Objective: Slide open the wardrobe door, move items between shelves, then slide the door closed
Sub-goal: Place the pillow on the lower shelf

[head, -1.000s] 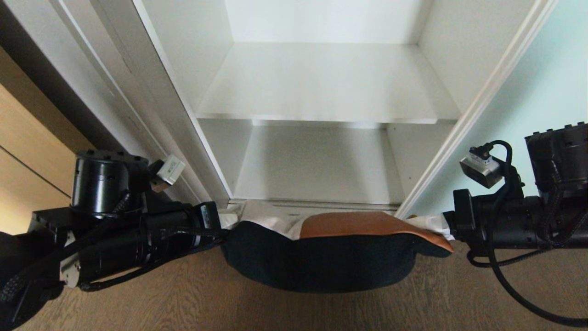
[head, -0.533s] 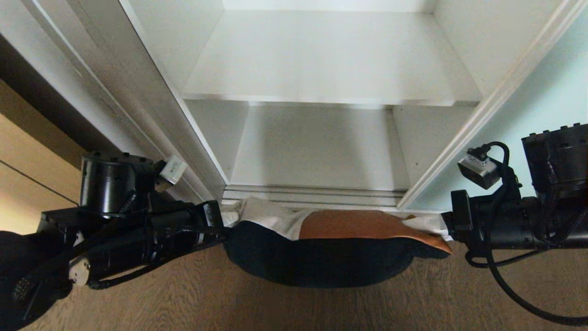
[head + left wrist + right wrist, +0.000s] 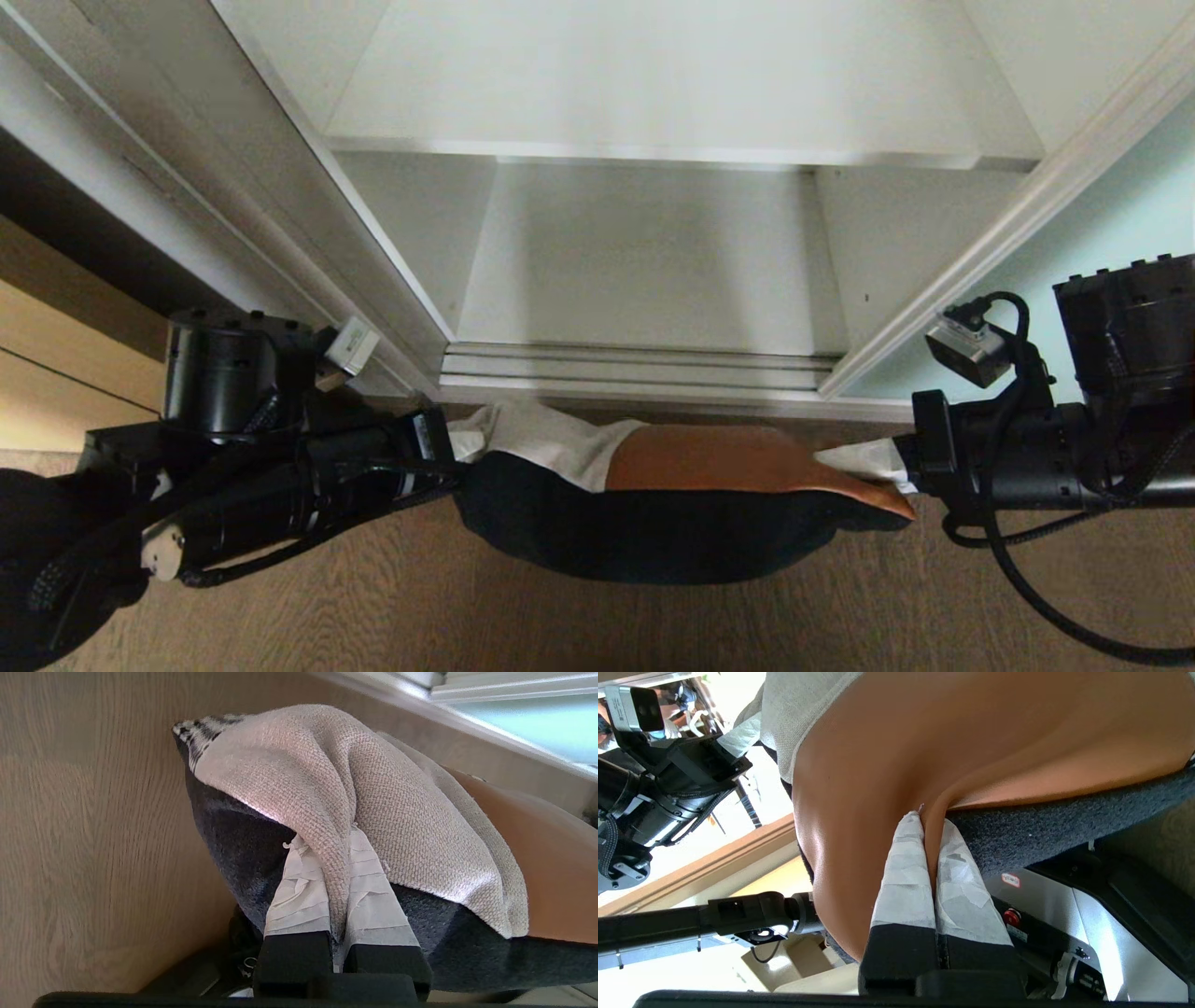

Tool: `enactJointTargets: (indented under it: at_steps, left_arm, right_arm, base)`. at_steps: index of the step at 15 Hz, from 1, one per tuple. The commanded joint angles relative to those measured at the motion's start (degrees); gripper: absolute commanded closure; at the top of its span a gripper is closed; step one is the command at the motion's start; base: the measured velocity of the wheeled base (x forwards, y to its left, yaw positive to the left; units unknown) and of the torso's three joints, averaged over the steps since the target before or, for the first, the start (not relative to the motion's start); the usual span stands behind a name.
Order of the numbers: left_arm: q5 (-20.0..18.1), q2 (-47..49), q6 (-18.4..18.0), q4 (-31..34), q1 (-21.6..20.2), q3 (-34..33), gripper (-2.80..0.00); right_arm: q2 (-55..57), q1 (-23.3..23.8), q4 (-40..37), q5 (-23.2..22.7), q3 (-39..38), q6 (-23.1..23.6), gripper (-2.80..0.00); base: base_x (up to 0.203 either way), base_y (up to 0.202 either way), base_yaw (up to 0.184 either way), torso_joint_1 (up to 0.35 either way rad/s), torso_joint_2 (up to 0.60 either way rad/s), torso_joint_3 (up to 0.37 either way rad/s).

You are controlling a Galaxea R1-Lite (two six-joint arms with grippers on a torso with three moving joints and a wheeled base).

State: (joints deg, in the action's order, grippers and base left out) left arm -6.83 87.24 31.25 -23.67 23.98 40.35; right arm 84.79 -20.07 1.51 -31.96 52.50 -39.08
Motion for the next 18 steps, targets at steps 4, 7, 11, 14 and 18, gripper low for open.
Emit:
enactJointTargets:
  at_steps: [4,7,11,14,18]
  left_arm:
    - [-0.12,0.32,0.27,0.09,0.02,0.07,0.0]
    - [0.02,1.93,0.47,-0.06,0.1,0.12,0.0]
    - [0.43,1.65,0.94,0.77,0.02,2.55,0.0]
    - [0.62,2.63,1.0,-0.1,-0.02,4.14,0.0]
    - [0.08,2.97,1.22,-0.15,-0.14,10.83,0.0]
  right_arm:
    - [0.54,-0.15,-0.01,-0.2,-0.03,-0.27,0.0]
    - [1.49,-0.12,-0.01,-0.2,-0.03,-0.24,0.0]
    - [5.26,-0.06,2.75,-0.15,-0.99,-0.44,0.0]
    - [9.08,-0.1,8.1,0.04,-1.54,-1.9,0.0]
    - [10.84,0.77,14.25,0.44,3.69,-2.03,0.0]
  base:
    - [0.0,0.0,0.0,0.001,0.0,-0.2]
    - [0.0,0.0,0.0,0.001,0.0,-0.152]
    - [0.0,0.0,0.0,0.0,0.0,-0.02]
    - [0.0,0.0,0.0,0.0,0.0,0.0]
    - [0.0,0.0,0.0,0.0,0.0,0.0]
